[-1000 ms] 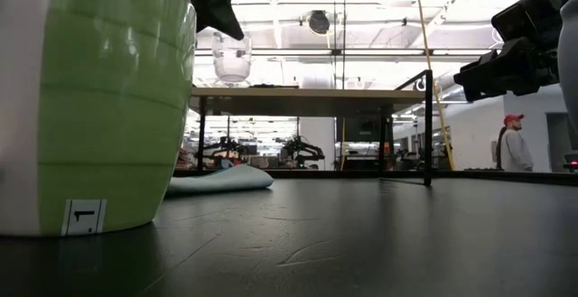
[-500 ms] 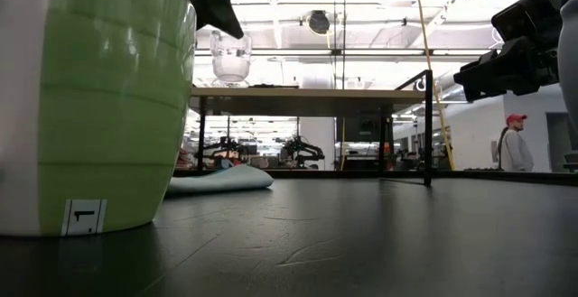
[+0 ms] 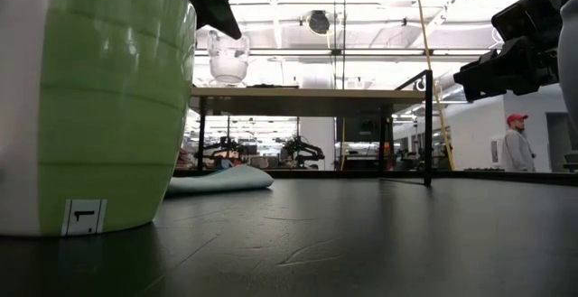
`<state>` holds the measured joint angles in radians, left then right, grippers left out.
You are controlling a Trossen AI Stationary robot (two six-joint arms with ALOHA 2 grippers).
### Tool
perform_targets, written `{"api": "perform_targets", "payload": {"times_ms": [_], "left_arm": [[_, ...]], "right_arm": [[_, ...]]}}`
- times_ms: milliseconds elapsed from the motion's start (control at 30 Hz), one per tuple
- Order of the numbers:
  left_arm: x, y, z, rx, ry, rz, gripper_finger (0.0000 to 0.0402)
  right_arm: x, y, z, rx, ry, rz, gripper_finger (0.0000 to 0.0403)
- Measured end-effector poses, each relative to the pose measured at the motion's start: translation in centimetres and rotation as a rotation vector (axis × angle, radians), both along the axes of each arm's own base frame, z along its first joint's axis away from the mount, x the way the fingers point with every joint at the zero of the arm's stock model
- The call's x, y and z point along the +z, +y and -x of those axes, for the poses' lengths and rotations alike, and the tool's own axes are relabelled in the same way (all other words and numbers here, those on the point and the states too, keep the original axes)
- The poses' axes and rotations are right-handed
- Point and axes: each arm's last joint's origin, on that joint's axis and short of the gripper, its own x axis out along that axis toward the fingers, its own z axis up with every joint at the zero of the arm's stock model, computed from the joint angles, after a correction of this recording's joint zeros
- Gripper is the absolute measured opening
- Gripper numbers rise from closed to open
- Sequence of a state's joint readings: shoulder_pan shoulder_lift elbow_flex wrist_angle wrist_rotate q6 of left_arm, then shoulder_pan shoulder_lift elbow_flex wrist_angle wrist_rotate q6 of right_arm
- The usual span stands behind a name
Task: Stack small to large cups/mugs on shelf
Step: Put the transparent mug on the shelf
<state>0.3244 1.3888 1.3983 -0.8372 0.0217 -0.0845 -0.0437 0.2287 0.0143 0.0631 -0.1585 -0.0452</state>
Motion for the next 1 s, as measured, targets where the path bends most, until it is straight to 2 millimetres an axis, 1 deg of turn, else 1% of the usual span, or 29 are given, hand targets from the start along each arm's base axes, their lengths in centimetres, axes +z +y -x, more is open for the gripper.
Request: {"api": "perform_targets", "payload": {"times_ms": [167, 467, 633, 900, 1000], "left_arm": [[0.0, -0.1, -0.1, -0.001, -0.002, 0.001, 0.0], [-0.8, -0.4, -1.2, 0.013, 0.014, -0.006, 0.0], [-0.9, -0.6, -1.6, 0.016, 0.011, -0.014, 0.0], [-1.7, -1.2, -2.3, 0.008, 0.044, -0.009, 0.0], [-1.5, -1.4, -2.2, 0.011, 0.034, -0.01, 0.0]], "right_arm": [[0.0, 0.0, 0.0, 0.0, 0.0, 0.0, 0.0], [0.0, 0.0, 0.0, 0.0, -0.001, 0.0, 0.0], [0.0, 0.0, 0.0, 0.0, -0.001, 0.0, 0.0], [0.0, 0.0, 0.0, 0.0, -0.001, 0.0, 0.0], [0.0, 0.0, 0.0, 0.0, -0.001, 0.0, 0.0]]}}
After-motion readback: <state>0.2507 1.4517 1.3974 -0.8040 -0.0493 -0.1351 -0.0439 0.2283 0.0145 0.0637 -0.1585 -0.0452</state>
